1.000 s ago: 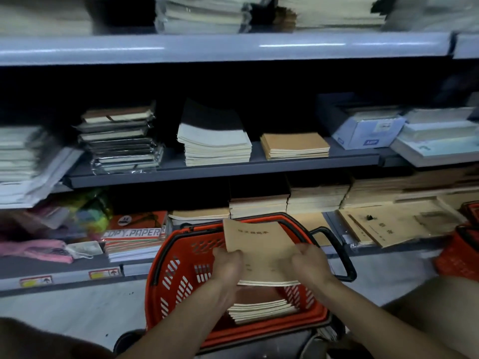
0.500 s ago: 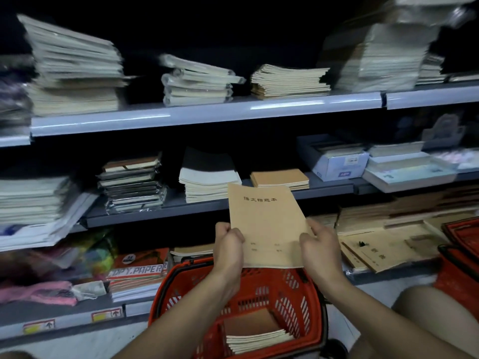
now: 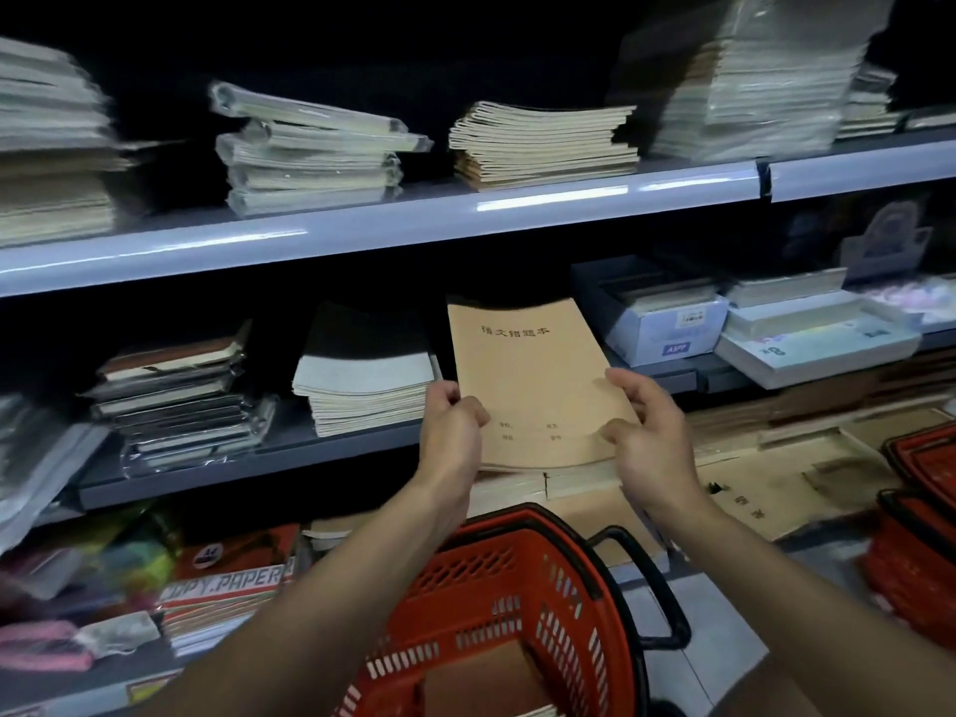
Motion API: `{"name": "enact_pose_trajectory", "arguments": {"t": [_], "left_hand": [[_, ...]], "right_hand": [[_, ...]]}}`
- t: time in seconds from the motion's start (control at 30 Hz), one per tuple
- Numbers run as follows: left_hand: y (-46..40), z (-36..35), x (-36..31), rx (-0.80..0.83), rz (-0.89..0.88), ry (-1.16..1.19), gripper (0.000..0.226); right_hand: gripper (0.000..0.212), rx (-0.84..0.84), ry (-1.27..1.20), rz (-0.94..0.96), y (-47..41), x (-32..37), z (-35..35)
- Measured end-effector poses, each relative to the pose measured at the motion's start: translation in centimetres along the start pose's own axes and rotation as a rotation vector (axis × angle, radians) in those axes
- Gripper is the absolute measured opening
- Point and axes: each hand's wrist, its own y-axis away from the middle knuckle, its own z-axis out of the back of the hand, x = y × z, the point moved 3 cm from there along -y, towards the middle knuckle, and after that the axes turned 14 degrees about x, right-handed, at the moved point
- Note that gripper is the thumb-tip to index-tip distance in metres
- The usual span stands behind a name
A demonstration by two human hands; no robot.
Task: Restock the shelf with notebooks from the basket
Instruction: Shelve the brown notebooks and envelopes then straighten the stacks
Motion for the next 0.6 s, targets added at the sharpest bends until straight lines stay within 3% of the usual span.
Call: {"name": "enact_pose_trajectory", "arguments": {"t": [0.23, 0.37, 0.53, 0.6], "left_hand": [[-8.0, -0.3, -1.6, 0.089, -0.072, -0.220, 0.034], [-12.6, 0.2, -2.0, 0.057, -0.117, -0.450, 0.034], [-16.3, 0.1, -2.3, -0.013, -0.063, -0.785, 0.023], [-17.1, -0.2, -1.8, -0.011, -0.046, -0.929, 0.028]], "right_hand": [[0.060, 0.026, 0.057, 0.074, -8.8, -1.3, 1.0], [0.055, 0.050, 0.092, 0.065, -13.1, -2.0, 0.2], [0.052, 0.075, 0.165, 0.043, -17.5, -3.1, -0.5], [0.051, 0.097, 0.228, 0.042, -18.7, -3.5, -0.7]]}}
